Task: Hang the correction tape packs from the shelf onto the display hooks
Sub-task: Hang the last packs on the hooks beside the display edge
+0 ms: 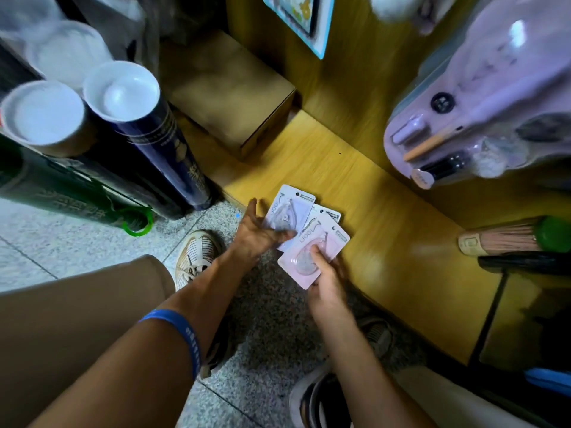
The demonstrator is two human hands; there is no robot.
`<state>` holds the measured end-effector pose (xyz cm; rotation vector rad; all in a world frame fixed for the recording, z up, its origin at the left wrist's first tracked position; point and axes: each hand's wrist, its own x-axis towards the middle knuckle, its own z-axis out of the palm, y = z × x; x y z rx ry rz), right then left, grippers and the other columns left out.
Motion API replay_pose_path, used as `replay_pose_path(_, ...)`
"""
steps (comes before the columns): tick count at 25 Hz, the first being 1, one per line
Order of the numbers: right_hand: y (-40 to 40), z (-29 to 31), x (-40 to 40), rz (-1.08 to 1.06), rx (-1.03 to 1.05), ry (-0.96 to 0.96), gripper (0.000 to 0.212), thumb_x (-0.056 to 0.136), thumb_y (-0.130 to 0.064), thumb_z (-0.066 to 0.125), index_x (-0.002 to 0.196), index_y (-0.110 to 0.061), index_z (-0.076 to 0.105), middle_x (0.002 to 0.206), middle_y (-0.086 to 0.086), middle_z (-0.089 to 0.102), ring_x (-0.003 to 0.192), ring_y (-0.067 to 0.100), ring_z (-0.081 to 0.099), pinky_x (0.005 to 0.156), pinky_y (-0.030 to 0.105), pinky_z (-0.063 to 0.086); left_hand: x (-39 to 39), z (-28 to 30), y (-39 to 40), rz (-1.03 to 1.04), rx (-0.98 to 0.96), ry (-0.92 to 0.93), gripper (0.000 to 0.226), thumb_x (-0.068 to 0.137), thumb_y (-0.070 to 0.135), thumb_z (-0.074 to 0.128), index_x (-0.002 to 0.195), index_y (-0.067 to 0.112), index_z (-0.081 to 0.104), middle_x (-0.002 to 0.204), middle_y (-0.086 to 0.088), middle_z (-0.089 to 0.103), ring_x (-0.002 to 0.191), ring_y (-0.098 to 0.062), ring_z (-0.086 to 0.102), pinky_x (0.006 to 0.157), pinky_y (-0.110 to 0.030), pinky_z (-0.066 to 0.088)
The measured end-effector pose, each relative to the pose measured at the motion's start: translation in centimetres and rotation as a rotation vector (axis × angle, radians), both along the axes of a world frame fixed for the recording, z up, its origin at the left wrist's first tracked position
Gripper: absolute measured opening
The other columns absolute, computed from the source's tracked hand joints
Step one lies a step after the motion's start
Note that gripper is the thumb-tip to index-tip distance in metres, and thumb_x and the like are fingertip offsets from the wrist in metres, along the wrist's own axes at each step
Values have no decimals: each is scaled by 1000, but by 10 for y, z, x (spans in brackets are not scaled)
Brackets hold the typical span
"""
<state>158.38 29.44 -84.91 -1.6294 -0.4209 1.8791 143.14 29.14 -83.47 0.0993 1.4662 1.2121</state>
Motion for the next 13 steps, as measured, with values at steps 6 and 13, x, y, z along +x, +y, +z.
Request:
replay_pose_path(6, -3, 98, 14, 127, 227, 180, 51, 79, -13, 67, 129, -16, 60, 128, 12, 66, 112, 28, 64, 92, 41, 52, -1, 84, -31, -98, 47, -78, 39, 70, -2, 78, 105, 12, 68, 93, -7, 74, 76, -21, 69, 50, -19, 50)
replay_pose_path(13, -53, 207, 29, 245, 450, 87, 41, 78, -13, 77, 118, -15, 69, 115, 3, 73, 108, 23, 68, 91, 39, 52, 1, 206, -100, -109, 252, -80, 39, 79, -10, 66, 115, 4, 64, 108, -16, 72, 84, -27, 71, 71, -35, 60)
